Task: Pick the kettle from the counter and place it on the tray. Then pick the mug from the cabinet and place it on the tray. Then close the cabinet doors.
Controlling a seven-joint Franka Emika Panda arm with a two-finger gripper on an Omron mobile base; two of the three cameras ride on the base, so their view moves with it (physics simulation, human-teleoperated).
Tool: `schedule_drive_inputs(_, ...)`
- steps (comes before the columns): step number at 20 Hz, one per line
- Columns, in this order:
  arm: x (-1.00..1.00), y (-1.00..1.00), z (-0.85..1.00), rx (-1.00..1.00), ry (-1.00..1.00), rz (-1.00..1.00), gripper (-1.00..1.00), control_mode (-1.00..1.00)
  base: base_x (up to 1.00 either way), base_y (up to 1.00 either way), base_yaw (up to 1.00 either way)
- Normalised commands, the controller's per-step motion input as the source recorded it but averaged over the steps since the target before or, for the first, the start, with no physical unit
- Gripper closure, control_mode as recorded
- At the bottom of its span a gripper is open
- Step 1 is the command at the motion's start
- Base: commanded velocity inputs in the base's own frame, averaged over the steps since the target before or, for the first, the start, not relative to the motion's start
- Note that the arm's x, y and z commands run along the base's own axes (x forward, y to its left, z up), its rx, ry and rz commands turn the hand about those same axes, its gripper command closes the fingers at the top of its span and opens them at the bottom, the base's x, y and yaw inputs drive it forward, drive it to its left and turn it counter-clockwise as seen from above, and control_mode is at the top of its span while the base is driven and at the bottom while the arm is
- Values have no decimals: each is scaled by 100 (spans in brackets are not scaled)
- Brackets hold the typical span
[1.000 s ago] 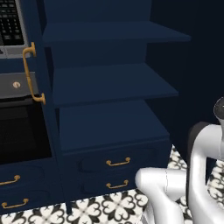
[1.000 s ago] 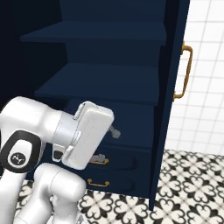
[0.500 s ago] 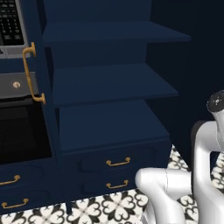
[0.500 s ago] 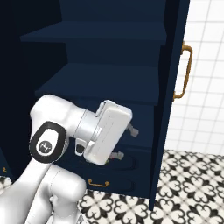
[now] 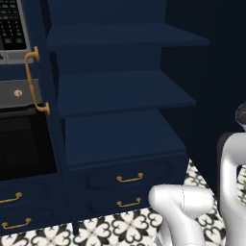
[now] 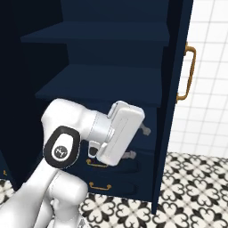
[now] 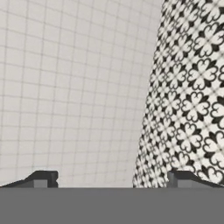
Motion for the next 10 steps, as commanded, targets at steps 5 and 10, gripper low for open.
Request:
schedule_drive_inputs(5, 23, -25, 0, 0, 0, 10, -100, -100, 0, 0, 0)
schedule_drive_inputs(10, 18, -35, 0, 0, 0, 16, -100, -100, 0, 0, 0)
